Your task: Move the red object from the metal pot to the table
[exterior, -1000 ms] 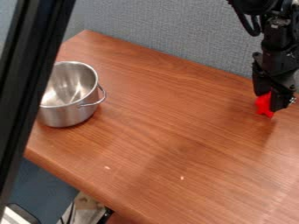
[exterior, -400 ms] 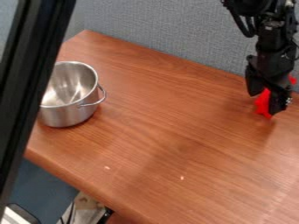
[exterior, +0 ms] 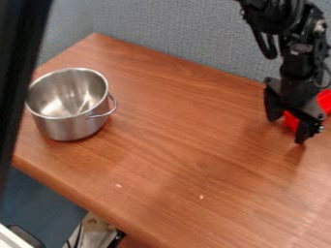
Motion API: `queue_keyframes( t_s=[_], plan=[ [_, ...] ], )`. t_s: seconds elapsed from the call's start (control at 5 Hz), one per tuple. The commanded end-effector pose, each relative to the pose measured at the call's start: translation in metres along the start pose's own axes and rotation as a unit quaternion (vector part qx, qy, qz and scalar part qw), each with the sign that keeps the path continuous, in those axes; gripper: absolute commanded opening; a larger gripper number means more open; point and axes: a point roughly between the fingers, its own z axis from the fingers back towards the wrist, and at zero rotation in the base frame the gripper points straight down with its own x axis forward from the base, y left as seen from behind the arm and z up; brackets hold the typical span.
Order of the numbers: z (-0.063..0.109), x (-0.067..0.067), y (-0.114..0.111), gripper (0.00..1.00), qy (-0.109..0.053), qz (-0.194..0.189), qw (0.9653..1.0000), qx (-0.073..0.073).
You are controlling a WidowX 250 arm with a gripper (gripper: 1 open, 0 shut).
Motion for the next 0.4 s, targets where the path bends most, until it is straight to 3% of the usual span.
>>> queue_keyframes(
  t_s=[0.0,0.2],
  plan=[
    [0.043,0.009,-0.010,1.00,-0.068,0.043,0.9963,0.033],
    [0.073,0.003,-0.002,1.00,-0.090,0.010,0.9956,0.026]
  ],
)
